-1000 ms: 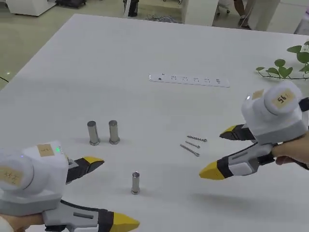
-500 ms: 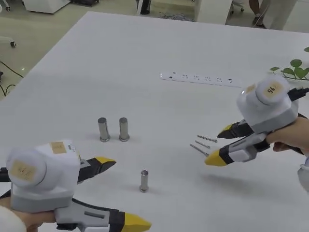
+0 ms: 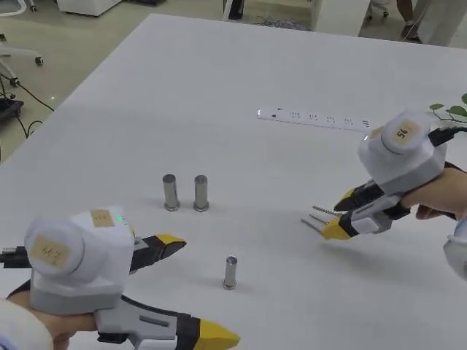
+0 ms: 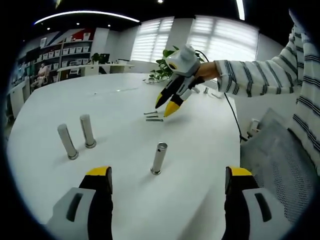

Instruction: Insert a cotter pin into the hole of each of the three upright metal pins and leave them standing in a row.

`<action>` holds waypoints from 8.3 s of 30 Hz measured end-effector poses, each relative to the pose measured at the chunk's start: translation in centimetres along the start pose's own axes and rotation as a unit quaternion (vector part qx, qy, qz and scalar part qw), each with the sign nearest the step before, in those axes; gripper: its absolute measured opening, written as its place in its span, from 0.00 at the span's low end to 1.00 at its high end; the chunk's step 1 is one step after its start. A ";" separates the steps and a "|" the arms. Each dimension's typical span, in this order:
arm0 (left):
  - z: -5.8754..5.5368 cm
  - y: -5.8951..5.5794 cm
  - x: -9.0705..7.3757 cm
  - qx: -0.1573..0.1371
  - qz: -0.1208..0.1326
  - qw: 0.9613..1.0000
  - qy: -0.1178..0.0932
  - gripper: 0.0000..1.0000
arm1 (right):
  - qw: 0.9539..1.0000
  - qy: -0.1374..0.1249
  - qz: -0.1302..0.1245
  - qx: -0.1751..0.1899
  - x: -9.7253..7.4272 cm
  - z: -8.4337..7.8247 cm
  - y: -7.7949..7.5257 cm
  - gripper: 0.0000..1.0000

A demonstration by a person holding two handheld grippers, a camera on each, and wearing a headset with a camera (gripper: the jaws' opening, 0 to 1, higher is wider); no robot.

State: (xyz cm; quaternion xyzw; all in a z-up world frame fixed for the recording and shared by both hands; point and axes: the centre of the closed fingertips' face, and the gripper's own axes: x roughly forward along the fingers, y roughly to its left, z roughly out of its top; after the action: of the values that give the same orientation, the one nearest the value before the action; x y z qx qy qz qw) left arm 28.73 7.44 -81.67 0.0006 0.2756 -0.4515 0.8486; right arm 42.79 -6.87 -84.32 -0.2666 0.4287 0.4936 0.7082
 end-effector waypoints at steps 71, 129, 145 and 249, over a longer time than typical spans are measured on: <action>-0.6 -0.7 -0.3 -0.002 0.005 1.000 0.018 0.83 | 0.994 0.078 -0.053 -0.048 2.5 -0.9 -2.4 0.02; 3.7 -1.6 1.0 -0.058 -0.025 0.998 -0.008 0.54 | 0.970 -0.115 -0.136 -0.164 -6.7 5.2 9.5 0.02; 6.6 -2.7 1.2 -0.136 -0.079 0.987 -0.042 0.41 | 0.963 -0.139 -0.131 -0.191 -5.7 5.3 12.8 0.02; 6.2 -4.9 2.2 -0.205 -0.118 0.972 -0.015 0.00 | 0.952 -0.157 -0.137 -0.225 -4.8 5.6 16.2 0.02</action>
State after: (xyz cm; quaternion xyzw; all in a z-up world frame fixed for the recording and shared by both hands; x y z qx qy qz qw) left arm 28.80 1.31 -76.23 -0.2123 0.3479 -0.4826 0.7752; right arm 29.00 1.39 -76.69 -0.3941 0.1500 0.5112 0.7489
